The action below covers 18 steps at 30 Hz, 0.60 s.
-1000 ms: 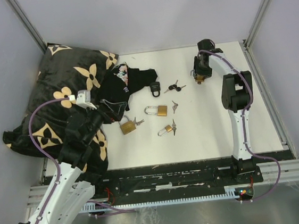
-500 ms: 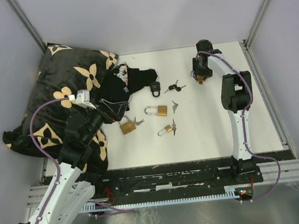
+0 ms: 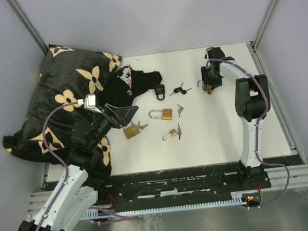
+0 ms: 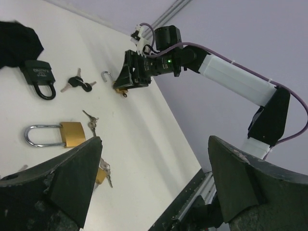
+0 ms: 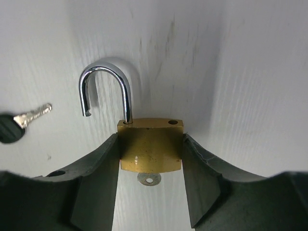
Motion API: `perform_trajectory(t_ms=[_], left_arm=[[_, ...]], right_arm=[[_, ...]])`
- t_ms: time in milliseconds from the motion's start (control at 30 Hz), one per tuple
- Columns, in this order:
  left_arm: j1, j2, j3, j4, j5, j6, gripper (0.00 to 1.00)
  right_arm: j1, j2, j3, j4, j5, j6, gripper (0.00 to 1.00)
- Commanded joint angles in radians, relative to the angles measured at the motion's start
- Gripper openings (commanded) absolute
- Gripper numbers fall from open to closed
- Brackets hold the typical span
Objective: Lock with the key
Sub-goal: Pick up the lock from the center of the board.
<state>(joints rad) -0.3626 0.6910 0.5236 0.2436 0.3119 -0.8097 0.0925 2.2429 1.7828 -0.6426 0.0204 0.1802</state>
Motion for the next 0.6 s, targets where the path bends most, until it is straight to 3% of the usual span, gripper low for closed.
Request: perform_trajectory(t_ms=[0, 300, 567], left_arm=[[-0.031, 0.055, -0.045, 0.227, 0.063, -0.158, 0.96], [-0.262, 0.286, -0.002, 0.274, -0.050, -0.076, 0.95], [-0.290, 0.560, 0.017, 0.512, 0.034, -0.052, 0.89]], right_arm=[[-0.008, -0.190, -0.112, 0.129, -0.116, -0.019, 0.21], [-0.020, -0.388, -0.383, 0.213, -0.306, -0.055, 0.18], [-0.020, -0.592, -0.600, 0.276, -0.558, -0.159, 0.16]])
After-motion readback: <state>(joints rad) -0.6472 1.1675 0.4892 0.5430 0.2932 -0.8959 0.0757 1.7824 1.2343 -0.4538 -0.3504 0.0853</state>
